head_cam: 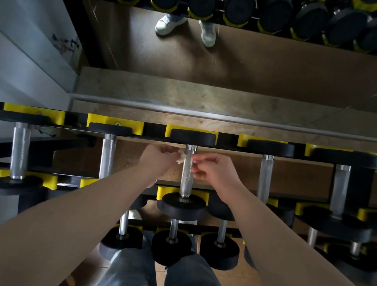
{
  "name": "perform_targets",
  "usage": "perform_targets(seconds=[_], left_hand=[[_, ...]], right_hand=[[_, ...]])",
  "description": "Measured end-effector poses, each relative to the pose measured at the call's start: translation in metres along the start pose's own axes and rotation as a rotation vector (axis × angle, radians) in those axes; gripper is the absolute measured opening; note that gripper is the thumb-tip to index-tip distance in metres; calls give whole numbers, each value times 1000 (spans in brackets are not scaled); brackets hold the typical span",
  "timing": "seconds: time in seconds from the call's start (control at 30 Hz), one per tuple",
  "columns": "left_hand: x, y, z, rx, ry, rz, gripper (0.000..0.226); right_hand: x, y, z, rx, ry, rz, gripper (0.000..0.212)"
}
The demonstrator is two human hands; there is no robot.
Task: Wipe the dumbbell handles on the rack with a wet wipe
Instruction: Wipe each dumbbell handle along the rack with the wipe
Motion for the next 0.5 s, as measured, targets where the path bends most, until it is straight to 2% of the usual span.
perform_targets(seconds=[0.1, 0.17, 0.27, 0.37, 0.5], left_hand=[[-7, 5, 13, 60, -29, -12, 7], [-7, 14, 17, 33, 13, 81, 13], [-15, 30, 11, -137, 95, 377, 26], [-37, 36, 0, -266, 46, 296, 23], [-47, 38, 2, -467, -48, 398, 26]], right_hand=[[16, -22, 6, 154, 70, 67, 17], [27, -35, 9, 228, 107, 74, 17], [42, -42, 11, 240, 150, 65, 17], [56, -41, 12, 210, 199, 57, 17], [63, -39, 14, 167, 229, 24, 16]])
Point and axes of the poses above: each hand's wrist, its own z-axis towards the middle knuckle, its own y-axis out of the palm, x = y × z, the point moved 10 cm from there along z, towards the middle knuckle, and after that the axes turned 13 degrees about y, right-handed, at the moved point
